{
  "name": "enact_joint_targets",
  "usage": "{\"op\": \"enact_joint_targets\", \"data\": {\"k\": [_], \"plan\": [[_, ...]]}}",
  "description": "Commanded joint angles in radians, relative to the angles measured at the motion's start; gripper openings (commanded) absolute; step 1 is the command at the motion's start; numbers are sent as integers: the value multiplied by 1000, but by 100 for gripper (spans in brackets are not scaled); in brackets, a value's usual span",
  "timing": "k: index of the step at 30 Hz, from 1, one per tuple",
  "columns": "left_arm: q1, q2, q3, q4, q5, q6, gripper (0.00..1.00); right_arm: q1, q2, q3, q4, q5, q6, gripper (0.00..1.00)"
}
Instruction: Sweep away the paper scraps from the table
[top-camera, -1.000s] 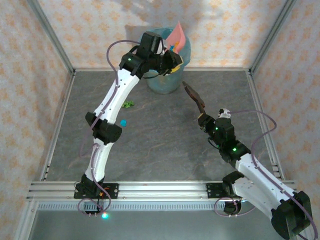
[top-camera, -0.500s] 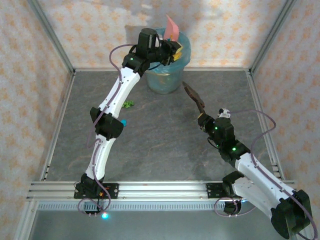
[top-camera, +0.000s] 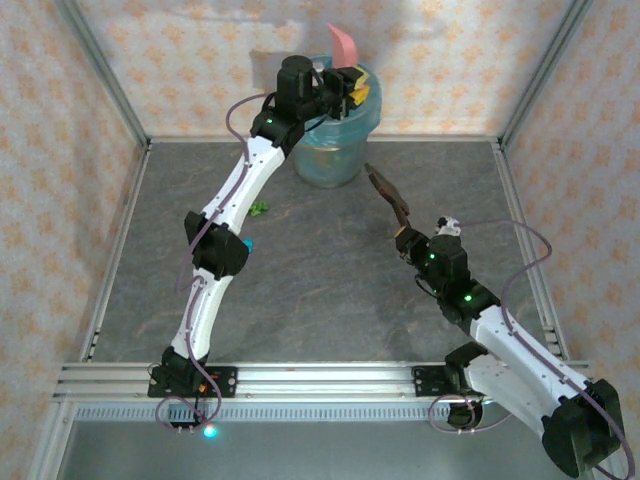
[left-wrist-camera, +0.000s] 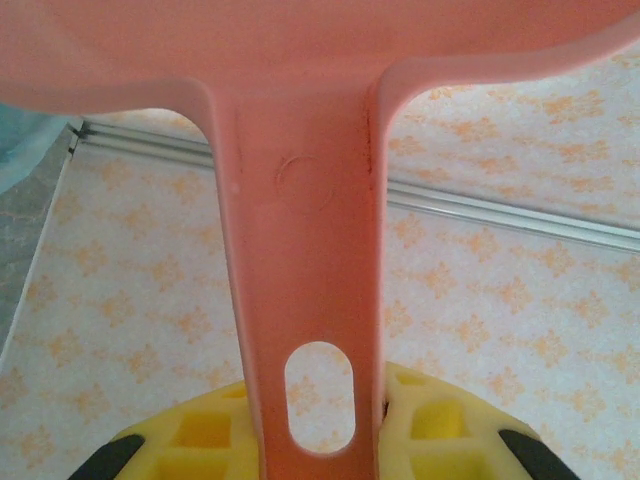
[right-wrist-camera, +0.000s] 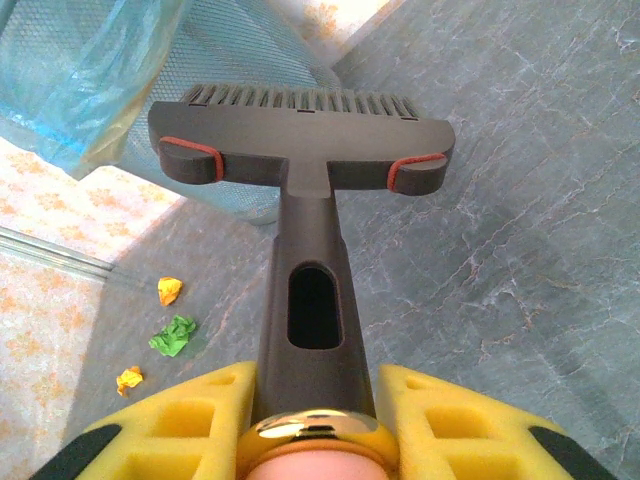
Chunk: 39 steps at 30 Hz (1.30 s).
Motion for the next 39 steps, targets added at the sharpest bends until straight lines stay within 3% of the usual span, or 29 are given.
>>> {"op": "enact_joint_targets", "data": {"k": [1,14,19,27,33,39], "plan": [[-9,-27,-46,143,-31,-49,0,-1,-6,0,62,20,6,0],[-19,-55,-76,178,-19,-47,0,0,-17,-2,45,33,17,0],[-22,-132,-195,231,-22,-39,0,0,-21,-6,47,37,22,0],[-22,-304,-404,183,-22,108,0,0,-33,-38,85,58,37,0],[-29,-412,-478,22,4,276,0,0,-34,-34,67,76,45,0],[-96,-562,-506,-202,0,578,0,0,-49,-43,69,81,51,0]]}}
